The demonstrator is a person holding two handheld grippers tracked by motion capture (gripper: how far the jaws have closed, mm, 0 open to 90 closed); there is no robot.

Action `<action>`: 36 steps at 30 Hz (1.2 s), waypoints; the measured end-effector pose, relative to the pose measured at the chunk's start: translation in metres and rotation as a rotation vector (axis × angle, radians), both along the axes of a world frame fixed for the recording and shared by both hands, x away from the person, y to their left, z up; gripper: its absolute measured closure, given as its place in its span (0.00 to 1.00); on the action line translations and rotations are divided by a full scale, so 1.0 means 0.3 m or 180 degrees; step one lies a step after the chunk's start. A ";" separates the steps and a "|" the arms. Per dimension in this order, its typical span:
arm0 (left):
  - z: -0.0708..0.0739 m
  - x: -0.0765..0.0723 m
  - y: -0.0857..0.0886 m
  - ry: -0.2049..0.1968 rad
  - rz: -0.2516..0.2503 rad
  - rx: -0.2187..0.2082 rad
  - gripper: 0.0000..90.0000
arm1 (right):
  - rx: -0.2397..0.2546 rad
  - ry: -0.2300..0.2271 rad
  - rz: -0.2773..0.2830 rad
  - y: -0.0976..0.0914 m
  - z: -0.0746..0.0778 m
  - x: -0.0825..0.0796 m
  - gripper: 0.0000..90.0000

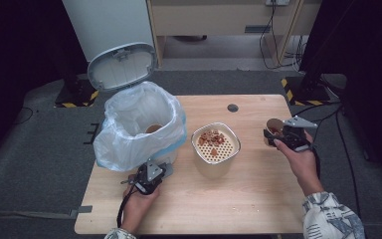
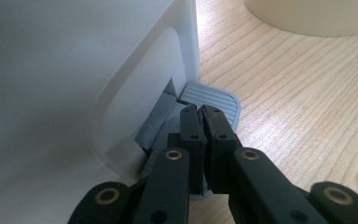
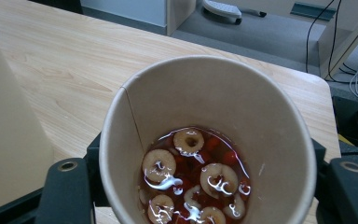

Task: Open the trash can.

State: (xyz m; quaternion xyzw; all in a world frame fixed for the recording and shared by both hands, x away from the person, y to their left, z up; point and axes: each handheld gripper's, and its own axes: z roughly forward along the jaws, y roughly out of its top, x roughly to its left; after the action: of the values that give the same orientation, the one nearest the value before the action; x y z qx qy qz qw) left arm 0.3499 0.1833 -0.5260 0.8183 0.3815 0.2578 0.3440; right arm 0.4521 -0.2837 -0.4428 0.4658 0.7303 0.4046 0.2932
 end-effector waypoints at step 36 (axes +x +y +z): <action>0.000 0.000 0.000 -0.0001 0.0001 0.0002 0.96 | -0.0079 -0.0151 0.0184 0.108 0.146 0.035 0.37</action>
State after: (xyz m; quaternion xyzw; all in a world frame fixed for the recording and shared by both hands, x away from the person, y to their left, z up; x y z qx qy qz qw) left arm 0.3499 0.1832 -0.5260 0.8183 0.3815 0.2581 0.3438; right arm 0.4626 -0.2512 -0.3990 0.4311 0.7412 0.4149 0.3044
